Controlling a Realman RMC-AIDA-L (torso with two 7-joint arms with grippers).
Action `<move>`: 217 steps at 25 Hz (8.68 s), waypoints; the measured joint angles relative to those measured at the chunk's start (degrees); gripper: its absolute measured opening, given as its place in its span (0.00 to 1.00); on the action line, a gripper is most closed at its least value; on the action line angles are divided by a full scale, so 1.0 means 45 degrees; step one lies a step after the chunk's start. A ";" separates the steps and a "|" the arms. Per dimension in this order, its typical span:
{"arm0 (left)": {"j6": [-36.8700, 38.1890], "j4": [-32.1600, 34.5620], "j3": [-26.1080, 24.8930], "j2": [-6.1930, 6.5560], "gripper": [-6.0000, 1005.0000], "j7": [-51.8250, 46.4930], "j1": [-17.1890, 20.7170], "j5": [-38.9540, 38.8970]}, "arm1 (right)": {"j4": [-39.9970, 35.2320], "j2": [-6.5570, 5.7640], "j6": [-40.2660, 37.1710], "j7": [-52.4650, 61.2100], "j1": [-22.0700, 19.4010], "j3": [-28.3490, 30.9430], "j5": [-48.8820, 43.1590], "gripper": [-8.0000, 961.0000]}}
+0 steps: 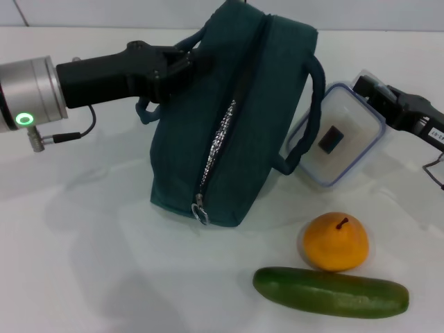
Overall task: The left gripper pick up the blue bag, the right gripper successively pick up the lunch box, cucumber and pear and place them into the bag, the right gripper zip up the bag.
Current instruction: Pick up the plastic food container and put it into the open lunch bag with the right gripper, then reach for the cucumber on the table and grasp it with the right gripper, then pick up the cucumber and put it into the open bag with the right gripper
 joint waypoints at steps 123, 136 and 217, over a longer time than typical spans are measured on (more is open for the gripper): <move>-0.1961 0.0516 0.0165 -0.0325 0.05 -0.2788 -0.1608 0.2131 | -0.5097 -0.0284 -0.0614 0.3608 0.1500 0.1409 -0.6085 0.22; -0.2000 0.0166 0.0165 -0.0321 0.05 -0.2658 -0.1530 0.2242 | -1.4390 -0.0281 -0.3948 0.8708 -0.0862 0.2920 -1.1620 0.63; -0.2134 -0.0358 0.0396 -0.0307 0.06 -0.2233 -0.2253 0.2282 | -1.3405 0.0092 -0.4703 1.2181 0.1549 -0.4763 -1.9208 0.65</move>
